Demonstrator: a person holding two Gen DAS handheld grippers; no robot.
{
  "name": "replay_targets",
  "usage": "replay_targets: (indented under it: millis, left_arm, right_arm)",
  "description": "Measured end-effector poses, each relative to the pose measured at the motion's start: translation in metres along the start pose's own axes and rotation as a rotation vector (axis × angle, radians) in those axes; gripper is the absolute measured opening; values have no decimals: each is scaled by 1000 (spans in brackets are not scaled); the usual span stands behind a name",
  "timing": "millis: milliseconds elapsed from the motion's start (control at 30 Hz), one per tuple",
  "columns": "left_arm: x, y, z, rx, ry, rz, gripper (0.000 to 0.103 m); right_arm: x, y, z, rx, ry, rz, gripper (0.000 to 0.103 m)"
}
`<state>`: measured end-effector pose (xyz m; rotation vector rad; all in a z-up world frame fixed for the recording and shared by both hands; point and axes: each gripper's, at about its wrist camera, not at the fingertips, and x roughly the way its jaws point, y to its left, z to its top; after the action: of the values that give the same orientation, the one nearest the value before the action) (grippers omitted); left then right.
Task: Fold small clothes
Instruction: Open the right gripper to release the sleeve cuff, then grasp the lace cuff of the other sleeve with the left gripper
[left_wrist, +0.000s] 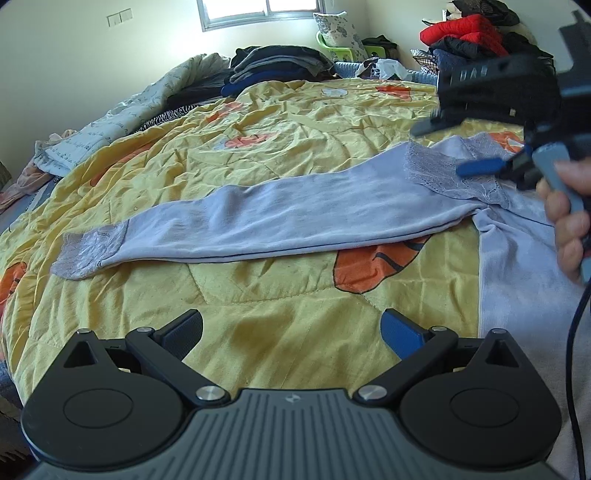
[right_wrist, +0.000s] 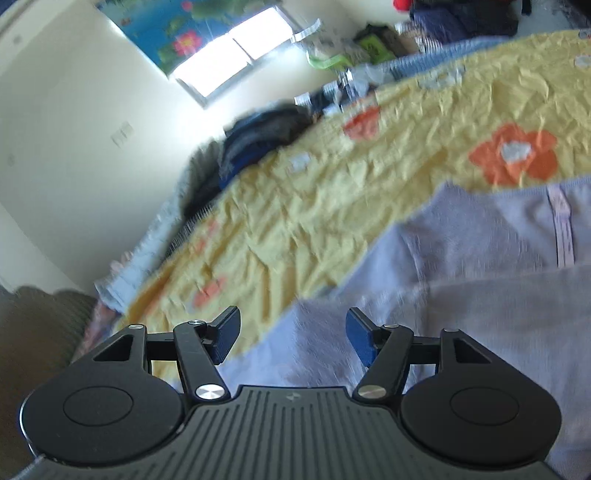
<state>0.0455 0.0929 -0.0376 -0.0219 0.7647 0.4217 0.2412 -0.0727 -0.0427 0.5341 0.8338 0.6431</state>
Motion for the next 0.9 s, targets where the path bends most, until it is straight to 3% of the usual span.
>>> replay_targets:
  millis: [67,200,300,367,467,567,733,900]
  left_arm:
    - [-1,2,0,3,-4,5,103]
    - [1,9,1,-11,-2,5,103]
    - [3,16,3,-21,8,-19,103]
    - [3,22,6,-27,1,-25,103]
    - [3,41,12,-84,-16,-14,103]
    - [8,67,16,-199,-2,-52,103]
    - [21,123,10,-485,22,-192,103]
    - [38,175,-13,-835,-71,-401,103]
  right_arm:
    - [-1,-3,-7,11,-10,-9,65]
    - [-17,2,-19,9,-56,67,65]
    - [-11,8,-25,-55,19,5,71]
    - [-20,12,-29,-78,-20,-26,72]
    - [-47,17,-34,-87,-103,14,71]
    - [-72,22,-41,-116,-161,8,71]
    - [-101,18,-57,-122,-207,0,71]
    - [-118,12,-68,-112,-229,-12,71]
